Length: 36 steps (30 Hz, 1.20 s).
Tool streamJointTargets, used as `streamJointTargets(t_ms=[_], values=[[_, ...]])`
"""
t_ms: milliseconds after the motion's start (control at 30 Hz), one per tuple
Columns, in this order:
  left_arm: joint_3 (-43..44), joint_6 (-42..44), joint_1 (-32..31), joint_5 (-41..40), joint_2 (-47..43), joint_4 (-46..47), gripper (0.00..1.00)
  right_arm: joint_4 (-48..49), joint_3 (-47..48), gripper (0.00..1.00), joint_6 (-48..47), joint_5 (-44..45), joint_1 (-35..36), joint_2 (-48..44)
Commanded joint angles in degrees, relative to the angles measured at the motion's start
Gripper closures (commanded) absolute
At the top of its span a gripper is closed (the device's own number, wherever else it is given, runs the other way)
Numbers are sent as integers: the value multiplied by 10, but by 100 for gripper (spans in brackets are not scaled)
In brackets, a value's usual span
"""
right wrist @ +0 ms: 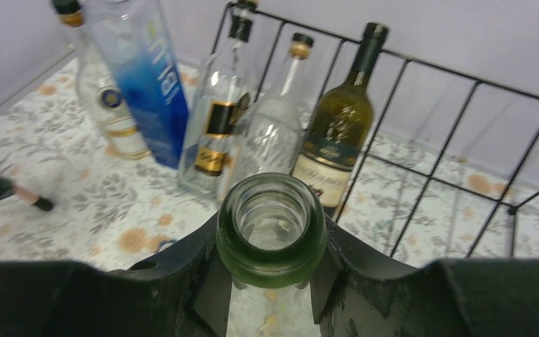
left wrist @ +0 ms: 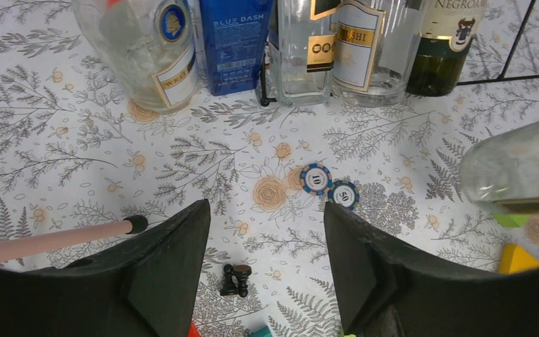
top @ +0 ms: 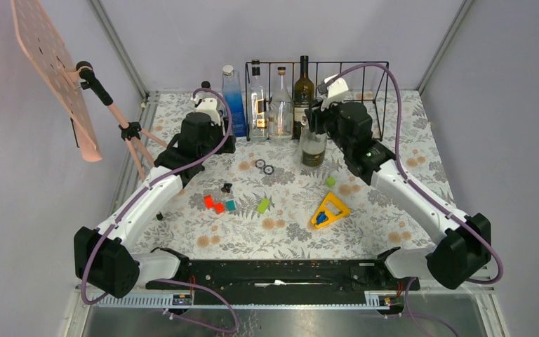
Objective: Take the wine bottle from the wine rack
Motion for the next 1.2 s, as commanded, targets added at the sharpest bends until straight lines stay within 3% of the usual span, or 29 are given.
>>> streamJointTargets(t_ms=[0, 233, 633, 767, 967, 1167], values=[[16, 10, 2, 44, -17, 37, 35, 110, -14, 100, 48, -15, 34, -74], [12, 5, 2, 69, -15, 46, 35, 140, -83, 100, 106, -33, 81, -94], [8, 6, 2, 79, -14, 52, 35, 160, -119, 100, 58, -26, 145, -88], [2, 11, 2, 82, -21, 60, 34, 161, -132, 77, 56, -31, 151, -88], [1, 15, 2, 82, -26, 62, 34, 146, -136, 62, 30, -45, 156, -84], [0, 20, 2, 82, -31, 62, 34, 126, -119, 32, 31, -53, 158, -81]])
